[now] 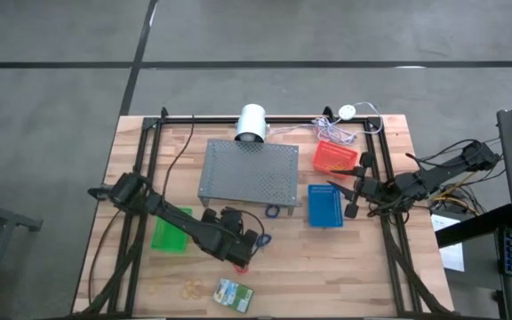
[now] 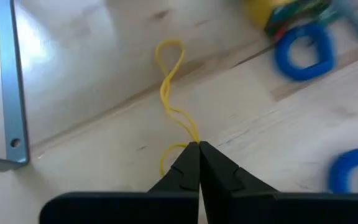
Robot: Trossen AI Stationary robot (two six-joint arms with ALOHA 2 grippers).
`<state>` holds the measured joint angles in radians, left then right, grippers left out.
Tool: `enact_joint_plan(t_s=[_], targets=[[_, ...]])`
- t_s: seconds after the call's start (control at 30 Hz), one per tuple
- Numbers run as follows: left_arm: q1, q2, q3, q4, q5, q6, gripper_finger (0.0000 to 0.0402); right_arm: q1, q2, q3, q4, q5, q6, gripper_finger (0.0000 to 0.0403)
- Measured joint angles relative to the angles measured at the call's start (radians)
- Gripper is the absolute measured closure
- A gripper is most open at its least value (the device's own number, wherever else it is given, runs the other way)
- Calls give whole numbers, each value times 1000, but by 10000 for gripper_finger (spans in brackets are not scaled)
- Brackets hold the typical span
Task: Pick & Place Office Desk Supplies
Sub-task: Put the yellow rubber band into the orange bin
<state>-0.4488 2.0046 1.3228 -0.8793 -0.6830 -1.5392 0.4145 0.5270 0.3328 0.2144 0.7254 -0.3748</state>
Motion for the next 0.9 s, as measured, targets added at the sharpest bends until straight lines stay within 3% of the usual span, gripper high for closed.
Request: enact_joint_plan(t_s=[0.27,0.53,0.73,0.9], targets=[[-30,-94,0,64,-76,157,399,0,0,0,0,0,0,268],[-32,-171,1,152,-102,438,399,0,0,0,0,0,0,268],[-32,-225,-1,151,-204,532,399,0,0,0,0,0,0,268],[-30,-280,-1,191,-216,659,400,0,0,0,0,0,0,268]])
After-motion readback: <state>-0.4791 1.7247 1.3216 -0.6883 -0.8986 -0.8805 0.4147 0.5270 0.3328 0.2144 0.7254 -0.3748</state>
